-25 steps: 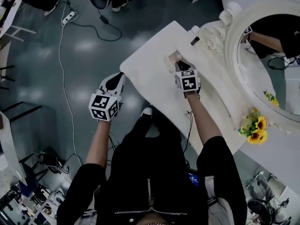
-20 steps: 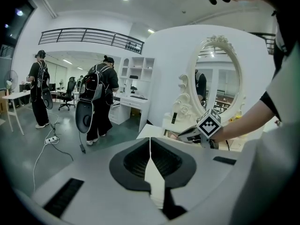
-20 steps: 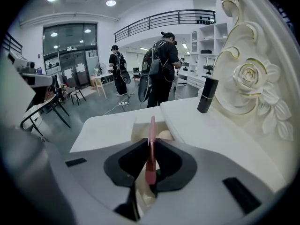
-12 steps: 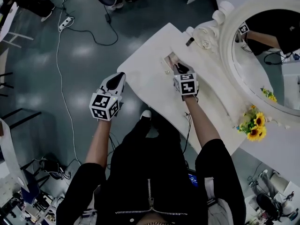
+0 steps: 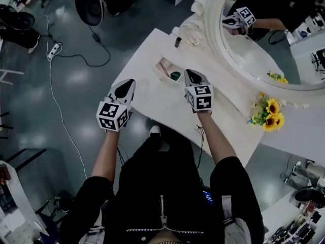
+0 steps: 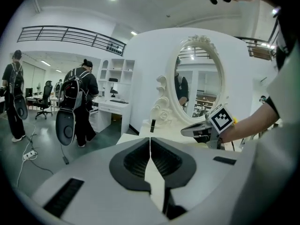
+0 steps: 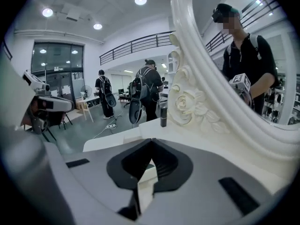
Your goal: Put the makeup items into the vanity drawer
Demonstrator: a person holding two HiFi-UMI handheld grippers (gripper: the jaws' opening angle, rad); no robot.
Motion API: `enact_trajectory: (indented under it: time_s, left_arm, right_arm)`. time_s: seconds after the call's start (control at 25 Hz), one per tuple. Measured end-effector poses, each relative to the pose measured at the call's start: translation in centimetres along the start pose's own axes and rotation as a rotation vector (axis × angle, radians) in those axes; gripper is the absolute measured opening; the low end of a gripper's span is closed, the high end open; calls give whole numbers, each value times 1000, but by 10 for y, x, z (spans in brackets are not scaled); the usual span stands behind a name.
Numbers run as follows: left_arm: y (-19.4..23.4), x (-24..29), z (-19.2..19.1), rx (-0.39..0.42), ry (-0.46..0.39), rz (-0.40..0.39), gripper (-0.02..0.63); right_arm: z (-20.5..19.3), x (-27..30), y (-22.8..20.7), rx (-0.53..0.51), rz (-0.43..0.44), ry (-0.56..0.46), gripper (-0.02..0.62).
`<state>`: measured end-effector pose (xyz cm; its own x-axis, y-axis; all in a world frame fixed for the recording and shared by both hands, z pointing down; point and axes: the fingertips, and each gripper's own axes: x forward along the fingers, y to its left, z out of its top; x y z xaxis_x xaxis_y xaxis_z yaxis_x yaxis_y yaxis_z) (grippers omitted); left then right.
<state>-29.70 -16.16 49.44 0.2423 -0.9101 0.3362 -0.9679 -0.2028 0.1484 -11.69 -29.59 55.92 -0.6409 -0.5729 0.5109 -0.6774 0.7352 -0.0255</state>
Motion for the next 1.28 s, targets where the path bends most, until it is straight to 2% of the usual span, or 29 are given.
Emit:
enact_trajectory:
  time_s: [0.24,0.48,0.72,1.04,1.28]
  left_arm:
    - [-49,39,19,76,0,-153,23]
    - [-82,58,34,113,-17,-233,23]
    - [-92,60,36,122,-25,-256,23]
    - [-89,54,45,126,-69,-233,23]
    - [-83,50,40,116,-47,-224,23]
  right_arm:
    - [4,-68,-44,65,-137,-88,6]
    - [11,-131,-70,102,-242,-181,5]
    - [17,-165,-74,112,-304,-254,3]
    - [12,-168,-62,89,-286,-249,3]
    - [13,-168,-62,98,-275,-250,3]
